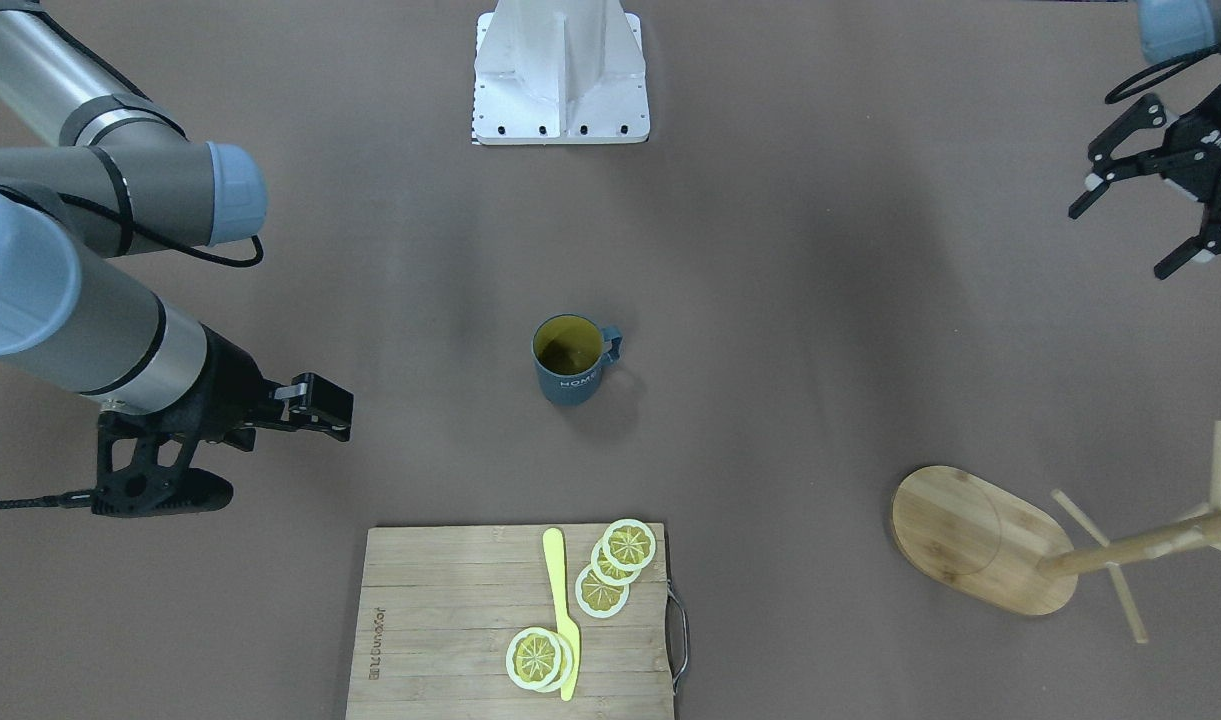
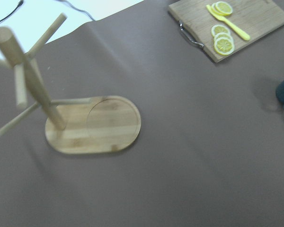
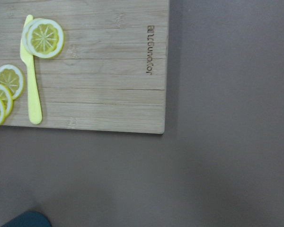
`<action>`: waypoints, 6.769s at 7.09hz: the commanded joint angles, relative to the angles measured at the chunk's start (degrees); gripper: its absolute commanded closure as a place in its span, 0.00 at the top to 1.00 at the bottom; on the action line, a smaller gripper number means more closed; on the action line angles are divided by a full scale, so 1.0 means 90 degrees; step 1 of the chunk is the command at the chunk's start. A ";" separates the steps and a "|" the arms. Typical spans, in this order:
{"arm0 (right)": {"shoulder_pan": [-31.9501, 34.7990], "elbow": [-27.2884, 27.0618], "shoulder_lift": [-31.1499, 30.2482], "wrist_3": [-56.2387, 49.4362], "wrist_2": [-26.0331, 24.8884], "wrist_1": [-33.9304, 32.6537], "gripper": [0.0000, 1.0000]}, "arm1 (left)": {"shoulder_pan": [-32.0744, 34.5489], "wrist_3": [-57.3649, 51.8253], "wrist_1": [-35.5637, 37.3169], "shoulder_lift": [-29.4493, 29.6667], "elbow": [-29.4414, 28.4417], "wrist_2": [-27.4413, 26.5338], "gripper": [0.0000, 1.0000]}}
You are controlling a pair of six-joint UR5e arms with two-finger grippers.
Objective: Hang cup on storage rack
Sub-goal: 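Withdraw the right gripper while the left gripper reaches toward the mug, then close the left gripper on the teal mug's handle, then lift the mug with the left gripper and carry it toward the rack, then slide the mug handle onto a rack peg with the left gripper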
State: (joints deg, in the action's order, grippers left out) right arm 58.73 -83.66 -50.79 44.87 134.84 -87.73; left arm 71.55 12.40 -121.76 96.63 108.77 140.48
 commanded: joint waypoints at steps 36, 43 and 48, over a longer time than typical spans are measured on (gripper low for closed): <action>0.3521 -0.0392 -0.3946 -0.3784 0.0485 -0.0057 1.00 | -0.3002 0.8382 -0.4760 0.2440 -0.2408 -0.4418 0.00; 0.3592 -0.0987 -0.4181 -0.3697 0.0516 -0.0077 1.00 | -0.2579 1.3206 -0.9778 0.1208 -0.3794 -0.5782 0.00; 0.3592 -0.1046 -0.4161 -0.3696 0.0525 -0.0077 1.00 | -0.2599 1.4696 -1.1272 0.1216 -0.4321 -0.7012 0.00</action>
State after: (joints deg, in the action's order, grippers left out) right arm 91.05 -92.98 -88.20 11.65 139.50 -88.42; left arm 48.27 143.62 -219.41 107.13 71.04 80.73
